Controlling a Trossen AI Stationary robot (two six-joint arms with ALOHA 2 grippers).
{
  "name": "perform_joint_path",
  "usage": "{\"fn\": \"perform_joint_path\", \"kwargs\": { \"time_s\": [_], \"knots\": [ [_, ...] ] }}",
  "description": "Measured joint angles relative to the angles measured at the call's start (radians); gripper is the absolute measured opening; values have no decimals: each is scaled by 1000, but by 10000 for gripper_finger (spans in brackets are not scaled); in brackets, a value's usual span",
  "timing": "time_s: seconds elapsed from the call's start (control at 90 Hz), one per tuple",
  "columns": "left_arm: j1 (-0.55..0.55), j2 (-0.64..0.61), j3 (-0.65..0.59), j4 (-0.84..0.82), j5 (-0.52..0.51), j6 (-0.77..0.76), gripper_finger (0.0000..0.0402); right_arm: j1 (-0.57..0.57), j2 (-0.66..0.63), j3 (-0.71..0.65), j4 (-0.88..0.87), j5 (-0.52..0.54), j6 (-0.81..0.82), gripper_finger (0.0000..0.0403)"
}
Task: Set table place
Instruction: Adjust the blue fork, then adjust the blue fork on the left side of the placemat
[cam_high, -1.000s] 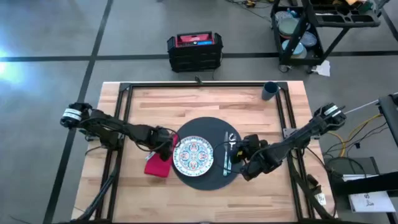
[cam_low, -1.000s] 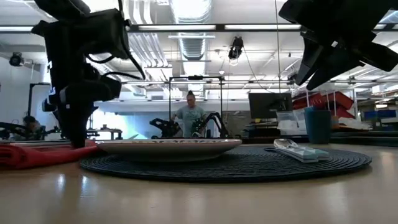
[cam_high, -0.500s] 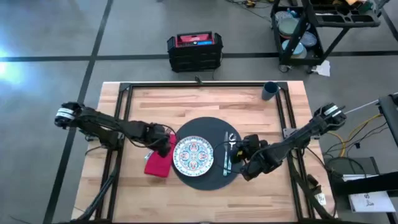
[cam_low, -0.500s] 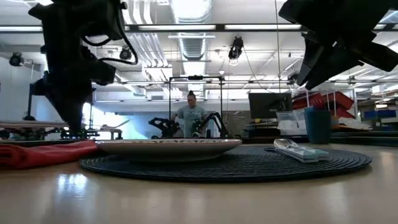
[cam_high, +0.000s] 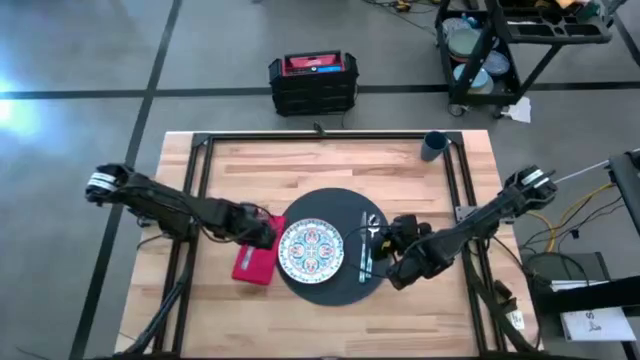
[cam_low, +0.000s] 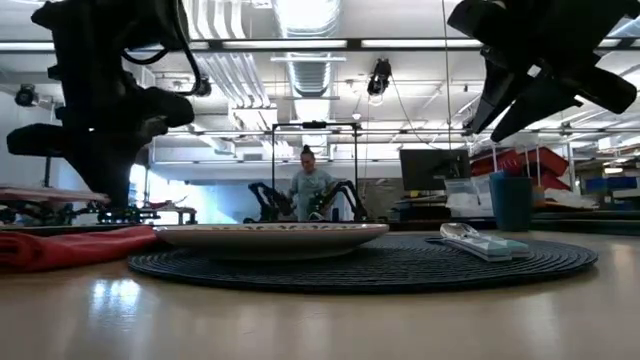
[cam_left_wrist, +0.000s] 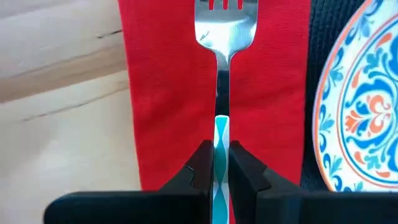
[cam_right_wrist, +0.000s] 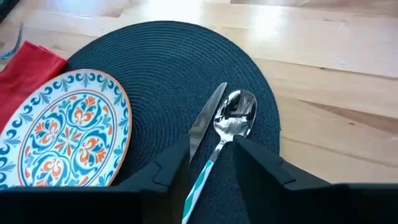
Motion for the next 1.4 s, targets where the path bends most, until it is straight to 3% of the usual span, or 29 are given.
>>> {"fn": "perform_joint_path", "kwargs": {
  "time_s": [0.178, 0.467, 0.711, 0.922, 1.078, 1.189, 1.256, 1.4],
  "knots": [
    [-12, 42, -58, 128, 17, -33, 8, 0, 0, 0, -3, 2, -2, 121],
    [-12, 67, -71, 149, -4, -71, 10, 0, 0, 0, -7, 0, -9, 110],
    [-12, 66, -71, 153, -4, -78, 84, 0, -1, 0, -8, -1, -11, 103],
    [-12, 57, -60, 152, 4, -61, 106, 0, -1, 0, -10, -1, -11, 116],
    [-12, 25, 3, 59, -20, 81, 80, 3, -1, 0, -14, -4, -8, 114],
    [-10, 23, 30, 0, -22, 276, 14, 2, -1, 0, -35, -20, -4, 52],
    [-5, 21, 34, -3, -19, 421, 6, 2, -1, 0, -35, -22, -19, 15],
    [1, 24, 32, -16, 3, 725, 0, 3, -1, 0, -28, -39, -57, 3]
  ]
}}
